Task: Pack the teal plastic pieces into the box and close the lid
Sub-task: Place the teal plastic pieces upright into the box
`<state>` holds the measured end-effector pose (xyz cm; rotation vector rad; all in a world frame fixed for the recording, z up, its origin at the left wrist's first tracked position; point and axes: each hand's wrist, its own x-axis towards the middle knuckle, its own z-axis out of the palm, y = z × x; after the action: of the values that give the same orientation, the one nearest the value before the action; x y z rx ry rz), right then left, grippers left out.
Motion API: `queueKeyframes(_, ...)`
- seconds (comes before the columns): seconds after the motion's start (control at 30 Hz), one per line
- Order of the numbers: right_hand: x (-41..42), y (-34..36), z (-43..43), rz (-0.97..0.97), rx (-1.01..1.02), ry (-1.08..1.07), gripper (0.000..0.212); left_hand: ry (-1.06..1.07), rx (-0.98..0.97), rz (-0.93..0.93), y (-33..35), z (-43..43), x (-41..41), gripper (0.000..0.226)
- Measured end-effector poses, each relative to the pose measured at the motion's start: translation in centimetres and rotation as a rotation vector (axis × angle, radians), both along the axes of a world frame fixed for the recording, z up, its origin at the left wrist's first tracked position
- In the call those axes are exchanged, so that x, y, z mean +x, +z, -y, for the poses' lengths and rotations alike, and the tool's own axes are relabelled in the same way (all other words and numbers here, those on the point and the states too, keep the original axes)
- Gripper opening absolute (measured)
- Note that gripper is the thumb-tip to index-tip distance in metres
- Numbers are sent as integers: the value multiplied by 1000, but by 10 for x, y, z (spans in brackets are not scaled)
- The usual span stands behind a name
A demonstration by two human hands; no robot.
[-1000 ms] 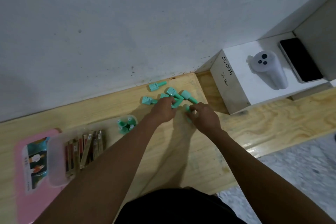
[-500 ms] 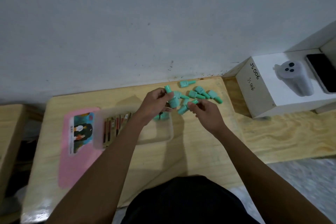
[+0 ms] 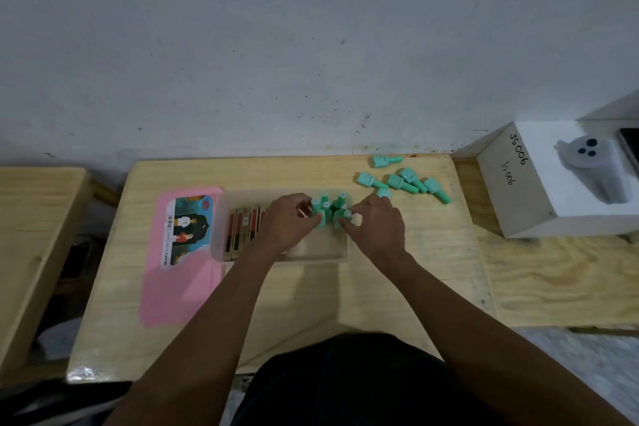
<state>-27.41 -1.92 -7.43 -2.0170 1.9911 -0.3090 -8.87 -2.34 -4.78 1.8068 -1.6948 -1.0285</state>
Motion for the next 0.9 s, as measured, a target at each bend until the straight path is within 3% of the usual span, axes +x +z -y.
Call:
queueKeyframes(0.37,15,-11,1,-243,-57,-35,30,-66,33,105,-34,1,-19,27)
queueKeyframes(0.9,4,-12,-3,-134,-107,20,27,-97,18,147,-50,1,-26,24)
